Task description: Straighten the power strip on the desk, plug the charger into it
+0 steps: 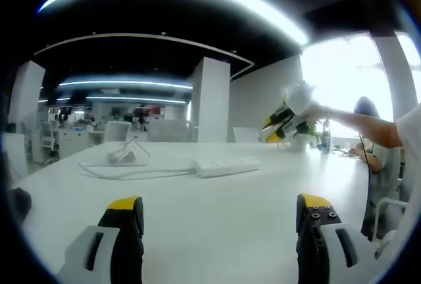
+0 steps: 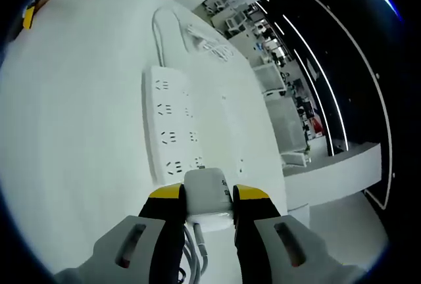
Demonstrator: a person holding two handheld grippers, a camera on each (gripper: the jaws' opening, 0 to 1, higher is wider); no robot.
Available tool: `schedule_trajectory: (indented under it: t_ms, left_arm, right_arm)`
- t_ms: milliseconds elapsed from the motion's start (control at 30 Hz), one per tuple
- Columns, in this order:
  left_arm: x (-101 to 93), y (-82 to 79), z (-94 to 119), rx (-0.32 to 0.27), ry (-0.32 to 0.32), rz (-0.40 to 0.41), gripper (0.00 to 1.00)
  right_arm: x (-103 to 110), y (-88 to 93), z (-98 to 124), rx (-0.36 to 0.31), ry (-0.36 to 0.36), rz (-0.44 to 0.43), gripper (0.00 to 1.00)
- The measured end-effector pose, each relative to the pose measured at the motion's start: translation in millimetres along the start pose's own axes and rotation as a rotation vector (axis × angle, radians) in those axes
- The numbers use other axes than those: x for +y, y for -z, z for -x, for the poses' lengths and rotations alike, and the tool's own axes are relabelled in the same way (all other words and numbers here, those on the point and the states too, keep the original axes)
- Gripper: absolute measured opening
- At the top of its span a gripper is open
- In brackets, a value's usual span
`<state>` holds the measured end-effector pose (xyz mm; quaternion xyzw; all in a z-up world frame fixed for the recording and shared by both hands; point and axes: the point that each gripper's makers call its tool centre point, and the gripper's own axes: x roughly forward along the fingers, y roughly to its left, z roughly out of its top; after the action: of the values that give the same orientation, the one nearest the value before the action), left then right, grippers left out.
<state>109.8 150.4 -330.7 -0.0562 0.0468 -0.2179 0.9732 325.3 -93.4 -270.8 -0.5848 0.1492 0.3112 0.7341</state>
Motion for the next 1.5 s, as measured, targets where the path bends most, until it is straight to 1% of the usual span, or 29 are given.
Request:
schedule_trajectory:
  t_ms: [133,333,567,633,667,767,1033,1367,1500]
  left_arm:
    - [1.3,0.6,0.4,0.001,-0.002,0.001,0.99]
    - [0.4,2.2,-1.7,0.003,0.003,0.006,0.99]
    - [-0.7,1.3,-3.0,0.002,0.009,0.005,0.99]
    - [-0.4,1.3,-2.5,0.003,0.008,0.003,0.99]
    - [-0.4,1.1,-2.1,0.003,0.008,0.003,0.99]
    - [0.3,0.0,-0.9,-0.002,0.006,0.003,0.99]
    - [-0.4,0.6,-0.1,0.001,0.006,0.002,0.99]
    - [-4.0,-0.2,-0.3,-0.001,0.013,-0.001,0.99]
    - [-2.3,-0.5,1.2,-0.003,0.008,0.000,0.99]
  right_arm:
    - [0.8,-0.5,-4.3,0.007,-0.008,0.015,0.26]
    - [2.3,-0.3,-12.9,0.034,-0.024,0.034,0.26]
    - [-0.4,-1.8,-23.5,0.059,-0.050,0.036,0.26]
    - [0.1,1.9,-26.7,0.100,-0.071,0.034,0.26]
    - [-0.6,0.6,-28.8,0.099,-0.075,0.050,0.26]
    - [2.7,-1.0,-32.4,0.110,-0.096,0.057,0.26]
    - [22.2,-3.1,-34.4,0.139,-0.144,0.092,0.26]
    - [29.6,-1.4,-37.5,0.192,-0.178,0.131,0.26]
    - [31.8,-0.2,-38.1,0.200,-0.189,0.129,0.26]
